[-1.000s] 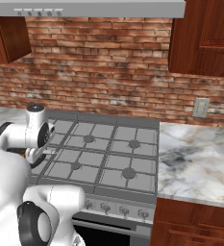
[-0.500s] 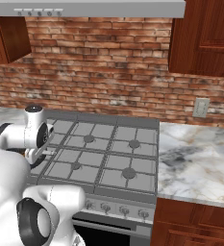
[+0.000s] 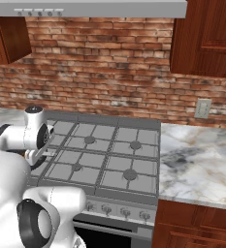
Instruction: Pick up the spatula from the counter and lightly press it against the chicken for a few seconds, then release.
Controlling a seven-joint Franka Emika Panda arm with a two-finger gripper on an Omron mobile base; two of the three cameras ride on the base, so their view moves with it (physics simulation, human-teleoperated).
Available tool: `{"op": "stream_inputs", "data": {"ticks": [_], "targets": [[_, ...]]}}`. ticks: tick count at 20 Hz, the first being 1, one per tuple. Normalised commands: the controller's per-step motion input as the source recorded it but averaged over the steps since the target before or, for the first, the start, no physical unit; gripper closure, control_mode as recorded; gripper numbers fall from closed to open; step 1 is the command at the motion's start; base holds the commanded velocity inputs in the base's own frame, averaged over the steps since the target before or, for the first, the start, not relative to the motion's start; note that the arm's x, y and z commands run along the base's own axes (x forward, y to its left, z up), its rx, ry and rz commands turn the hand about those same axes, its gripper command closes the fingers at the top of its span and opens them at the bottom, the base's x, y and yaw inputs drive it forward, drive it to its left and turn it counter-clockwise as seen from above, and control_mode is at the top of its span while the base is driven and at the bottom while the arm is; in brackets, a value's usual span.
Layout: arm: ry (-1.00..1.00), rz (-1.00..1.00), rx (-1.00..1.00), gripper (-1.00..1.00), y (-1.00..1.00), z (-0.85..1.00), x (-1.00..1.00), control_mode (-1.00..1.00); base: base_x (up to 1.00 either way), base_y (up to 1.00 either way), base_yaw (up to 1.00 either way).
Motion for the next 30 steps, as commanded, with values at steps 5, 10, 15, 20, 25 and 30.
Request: {"op": "stream_inputs", "data": {"ticks": [5,10,15,20,25,30], "targets": [[0.00,0.00,-0.01,1.00,0.00,-0.02,0.02,-1.00,0.00,0.00,0.00],[0.00,0.00,-0.02,1.00,0.04,-0.08,0.07,-1.00,0.00,0.00,0.00],[0.00,0.00,-0.02,1.00,0.00,-0.15,0.04,-1.00,0.00,0.00,0.00],[0.00,0.00,-0.02,1.00,0.00,-0.14,0.10,-1.00,0.00,0.00,0.00],[0.00,0.00,-0.02,1.00,0.04,-0.12,0.15,-1.00,0.00,0.00,0.00],[0.00,0.00,-0.01,1.00,0.09,-0.11,0.18,-1.00,0.00,0.00,0.00]]}}
